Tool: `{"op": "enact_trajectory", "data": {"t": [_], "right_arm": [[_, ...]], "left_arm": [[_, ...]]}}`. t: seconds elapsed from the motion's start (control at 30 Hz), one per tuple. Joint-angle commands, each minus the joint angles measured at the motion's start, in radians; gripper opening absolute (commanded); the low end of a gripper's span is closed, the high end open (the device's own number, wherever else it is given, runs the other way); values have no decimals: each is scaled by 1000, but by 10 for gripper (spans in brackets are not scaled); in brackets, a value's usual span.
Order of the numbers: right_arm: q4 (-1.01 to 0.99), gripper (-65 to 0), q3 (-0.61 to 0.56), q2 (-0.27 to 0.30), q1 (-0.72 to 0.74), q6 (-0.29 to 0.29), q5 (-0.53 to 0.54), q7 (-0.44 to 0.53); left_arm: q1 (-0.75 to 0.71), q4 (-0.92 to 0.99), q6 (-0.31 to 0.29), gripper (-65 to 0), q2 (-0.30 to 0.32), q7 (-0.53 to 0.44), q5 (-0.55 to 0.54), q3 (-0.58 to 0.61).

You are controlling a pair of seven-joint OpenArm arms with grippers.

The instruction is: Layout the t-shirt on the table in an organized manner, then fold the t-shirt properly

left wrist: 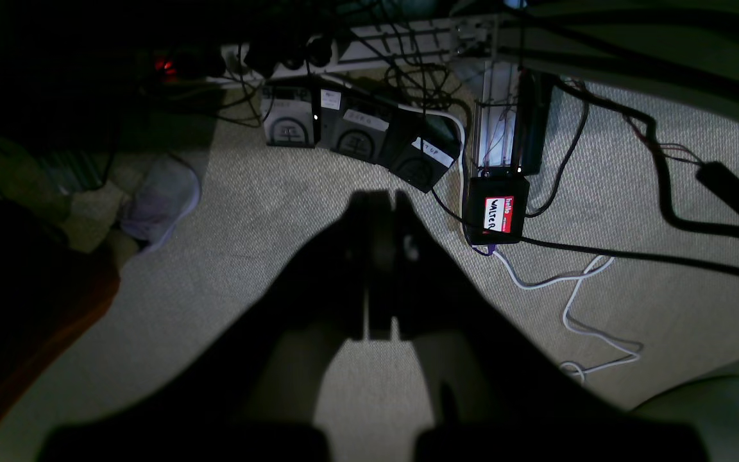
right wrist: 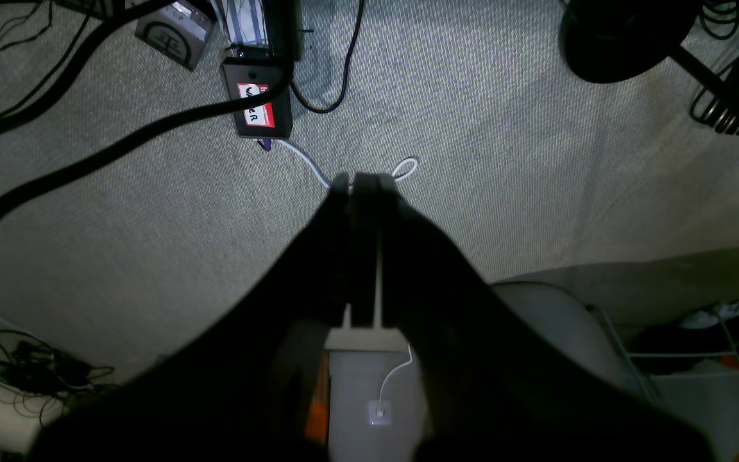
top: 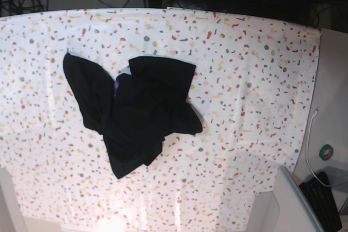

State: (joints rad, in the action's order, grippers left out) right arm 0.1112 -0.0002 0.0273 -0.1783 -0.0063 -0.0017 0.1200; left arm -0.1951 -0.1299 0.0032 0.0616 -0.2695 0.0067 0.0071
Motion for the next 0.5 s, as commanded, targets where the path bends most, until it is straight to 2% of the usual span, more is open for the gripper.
{"op": "enact_trajectory", "data": {"t": [0.0, 0.27, 0.33, 0.4, 0.47], "right_arm": [[0, -650, -4, 4, -8, 6, -2, 0], [0, -650, -4, 4, -3, 6, -2, 0], [0, -650, -1, 20, -14, 6, -2, 2], [15, -650, 2, 27, -51, 6, 2, 4], [118, -650, 6, 47, -128, 6, 4, 2]], "left_arm": [[-13, 0, 4, -650, 4, -3, -3, 3], [-20, 0, 4, -650, 5, -3, 5, 4], [-47, -9, 2, -650, 14, -6, 5, 4], [-102, -81, 2, -650, 34, -6, 6, 4], [-195, -218, 2, -650, 59, -7, 6, 4]]}}
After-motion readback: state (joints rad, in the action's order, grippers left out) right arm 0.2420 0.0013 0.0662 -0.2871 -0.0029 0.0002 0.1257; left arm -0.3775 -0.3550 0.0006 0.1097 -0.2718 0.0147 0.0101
